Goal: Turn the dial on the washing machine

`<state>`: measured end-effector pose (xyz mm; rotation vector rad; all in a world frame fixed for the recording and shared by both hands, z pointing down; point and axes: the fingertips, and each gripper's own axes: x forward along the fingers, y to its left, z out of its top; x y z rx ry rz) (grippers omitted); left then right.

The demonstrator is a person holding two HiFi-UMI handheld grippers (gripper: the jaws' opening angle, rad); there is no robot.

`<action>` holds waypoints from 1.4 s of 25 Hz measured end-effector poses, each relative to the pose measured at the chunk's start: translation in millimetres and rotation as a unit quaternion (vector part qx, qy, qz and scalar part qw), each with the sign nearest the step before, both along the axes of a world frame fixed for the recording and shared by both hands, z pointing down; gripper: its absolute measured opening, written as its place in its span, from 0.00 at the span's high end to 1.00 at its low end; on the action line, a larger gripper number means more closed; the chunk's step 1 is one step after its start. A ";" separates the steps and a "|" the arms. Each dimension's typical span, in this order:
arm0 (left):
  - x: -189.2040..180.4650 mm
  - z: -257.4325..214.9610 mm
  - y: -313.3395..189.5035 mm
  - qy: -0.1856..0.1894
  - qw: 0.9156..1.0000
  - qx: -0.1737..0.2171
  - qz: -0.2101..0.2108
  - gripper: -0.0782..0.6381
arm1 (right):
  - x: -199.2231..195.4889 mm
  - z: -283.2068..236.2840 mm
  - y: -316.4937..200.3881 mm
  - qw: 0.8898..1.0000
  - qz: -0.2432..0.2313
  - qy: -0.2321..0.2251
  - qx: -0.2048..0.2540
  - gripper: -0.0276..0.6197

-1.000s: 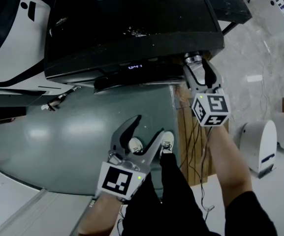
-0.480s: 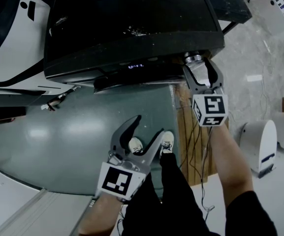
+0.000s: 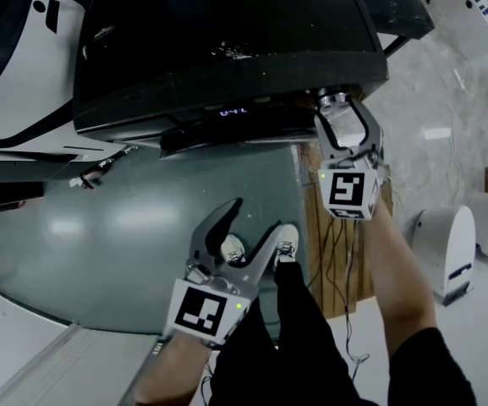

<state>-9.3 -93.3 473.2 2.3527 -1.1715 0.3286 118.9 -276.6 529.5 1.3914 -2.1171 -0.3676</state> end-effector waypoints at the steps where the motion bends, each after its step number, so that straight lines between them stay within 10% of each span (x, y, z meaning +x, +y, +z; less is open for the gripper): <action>1: -0.3 0.0 -0.3 0.000 1.000 0.000 0.000 0.55 | -0.5 -1.1 -0.4 1.000 -0.001 -0.003 0.001 0.55; 6: -1.3 -0.6 -2.3 -0.001 1.000 0.003 -0.003 0.54 | 2.7 -0.9 -1.6 0.994 0.016 -0.103 -0.039 0.55; 12: 0.7 0.8 -1.4 0.001 1.000 0.002 -0.002 0.55 | 12.4 2.8 -4.3 0.952 0.046 -0.284 -0.101 0.54; 22: 0.8 -0.1 0.3 0.000 1.000 0.002 -0.002 0.54 | 6.2 -0.7 0.0 0.979 0.025 -0.188 -0.071 0.51; 30: 0.5 1.4 1.2 -0.001 1.000 0.001 0.000 0.54 | -1.8 2.6 4.3 1.000 -0.005 -0.006 -0.014 0.50; 35: 1.8 1.9 1.1 -0.002 1.000 0.001 0.002 0.55 | 2.2 2.7 1.7 1.000 0.008 -0.007 -0.009 0.55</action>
